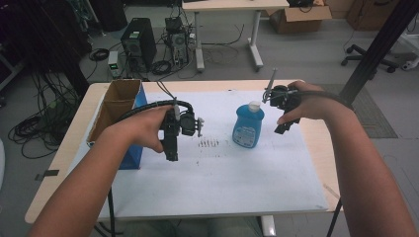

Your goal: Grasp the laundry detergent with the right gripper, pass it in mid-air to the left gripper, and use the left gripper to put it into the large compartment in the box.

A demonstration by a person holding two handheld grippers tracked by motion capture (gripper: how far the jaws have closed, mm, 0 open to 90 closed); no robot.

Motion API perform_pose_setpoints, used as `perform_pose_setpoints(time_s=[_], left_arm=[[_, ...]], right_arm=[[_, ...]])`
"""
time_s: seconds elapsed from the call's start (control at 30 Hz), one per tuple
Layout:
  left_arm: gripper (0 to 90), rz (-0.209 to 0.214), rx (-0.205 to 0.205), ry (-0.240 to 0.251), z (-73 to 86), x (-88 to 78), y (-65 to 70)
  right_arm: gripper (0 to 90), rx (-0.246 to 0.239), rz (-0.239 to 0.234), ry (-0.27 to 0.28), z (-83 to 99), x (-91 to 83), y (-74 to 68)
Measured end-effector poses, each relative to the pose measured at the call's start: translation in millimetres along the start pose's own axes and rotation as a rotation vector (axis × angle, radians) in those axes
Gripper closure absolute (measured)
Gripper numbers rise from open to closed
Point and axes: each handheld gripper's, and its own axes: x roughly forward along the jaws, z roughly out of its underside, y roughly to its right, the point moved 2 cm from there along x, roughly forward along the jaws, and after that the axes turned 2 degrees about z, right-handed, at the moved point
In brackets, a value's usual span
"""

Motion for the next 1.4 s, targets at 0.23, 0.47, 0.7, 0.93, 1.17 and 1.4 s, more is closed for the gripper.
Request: perform_pose_setpoints(time_s=[0.23,0.47,0.7,0.93,1.17,1.4], left_arm=[[0.2,-0.008,-0.002,-0.001,-1.2,-2.9,1.3],[0.2,-0.004,-0.008,-0.008,-2.0,0.0,0.3],[0.2,-0.005,-0.008,-0.006,-3.7,0.2,-0.5],[0.2,-0.007,-0.015,-0.009,-3.2,-1.4,3.8],[0.2,-0.009,-0.009,-0.004,-0.4,-3.4,4.6],[0.2,-0.002,-0.007,-0.001,-3.4,-0.6,2.5]], right_arm=[[4.6,0.006,0.010,0.008,1.1,-2.7,-4.5],[4.5,0.005,0.008,0.020,2.7,-5.1,-4.2],[4.5,0.005,-0.004,0.042,6.3,-3.0,-1.7],[4.5,0.017,-0.015,0.060,10.9,0.7,-1.5],[4.1,0.016,-0.026,0.067,9.2,5.2,-4.0],[4.4,0.036,-0.045,0.119,12.8,18.8,-7.6]])
